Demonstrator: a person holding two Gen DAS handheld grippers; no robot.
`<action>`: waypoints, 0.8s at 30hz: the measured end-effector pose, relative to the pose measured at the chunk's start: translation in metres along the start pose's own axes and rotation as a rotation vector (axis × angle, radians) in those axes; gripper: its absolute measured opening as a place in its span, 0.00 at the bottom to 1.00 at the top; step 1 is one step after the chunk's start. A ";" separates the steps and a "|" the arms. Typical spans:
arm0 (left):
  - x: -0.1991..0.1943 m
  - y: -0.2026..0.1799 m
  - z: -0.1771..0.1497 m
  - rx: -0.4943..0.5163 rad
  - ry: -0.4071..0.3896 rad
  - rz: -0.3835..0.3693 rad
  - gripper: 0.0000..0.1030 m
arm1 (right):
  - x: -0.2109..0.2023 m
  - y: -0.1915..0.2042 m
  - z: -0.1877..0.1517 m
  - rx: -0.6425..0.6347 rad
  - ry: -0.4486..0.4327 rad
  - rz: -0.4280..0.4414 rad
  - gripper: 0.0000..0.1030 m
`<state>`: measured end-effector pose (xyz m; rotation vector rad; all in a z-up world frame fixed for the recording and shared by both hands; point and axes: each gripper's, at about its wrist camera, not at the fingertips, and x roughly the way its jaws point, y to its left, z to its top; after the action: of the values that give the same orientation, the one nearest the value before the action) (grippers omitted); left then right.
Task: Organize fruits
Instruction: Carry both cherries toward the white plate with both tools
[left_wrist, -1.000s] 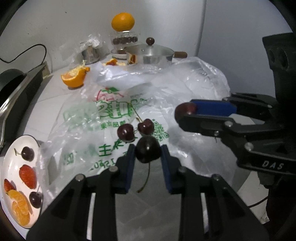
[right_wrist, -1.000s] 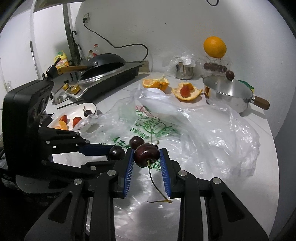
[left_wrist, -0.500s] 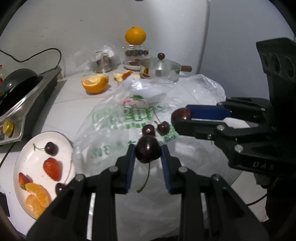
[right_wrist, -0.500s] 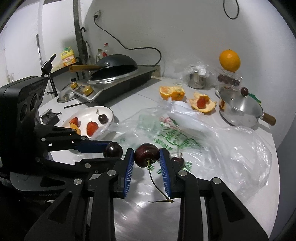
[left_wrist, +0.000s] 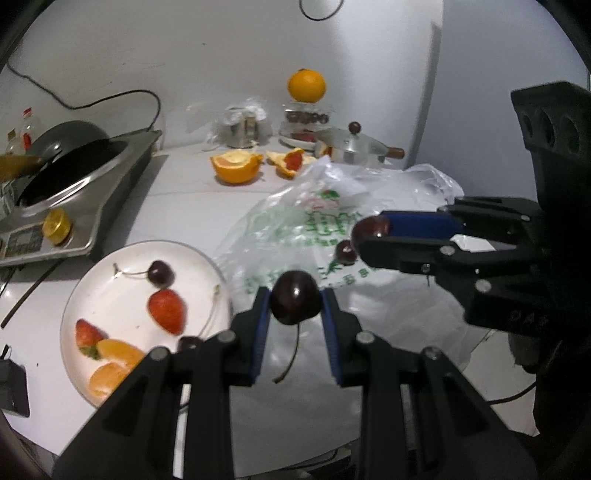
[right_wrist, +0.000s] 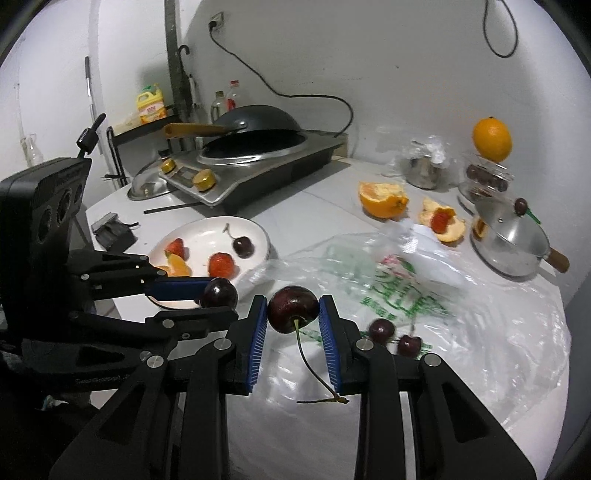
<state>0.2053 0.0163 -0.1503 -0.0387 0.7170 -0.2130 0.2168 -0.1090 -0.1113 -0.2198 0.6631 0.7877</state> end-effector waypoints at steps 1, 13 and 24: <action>-0.002 0.003 -0.002 -0.005 -0.002 0.002 0.27 | 0.002 0.003 0.002 -0.004 0.003 0.002 0.30; -0.011 0.053 -0.019 -0.057 -0.013 -0.006 0.27 | 0.031 0.044 0.021 -0.045 0.045 -0.001 0.30; 0.000 0.087 -0.024 -0.052 0.006 0.048 0.27 | 0.057 0.054 0.031 -0.043 0.070 0.018 0.30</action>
<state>0.2050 0.1025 -0.1778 -0.0704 0.7289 -0.1490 0.2220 -0.0247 -0.1201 -0.2822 0.7158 0.8148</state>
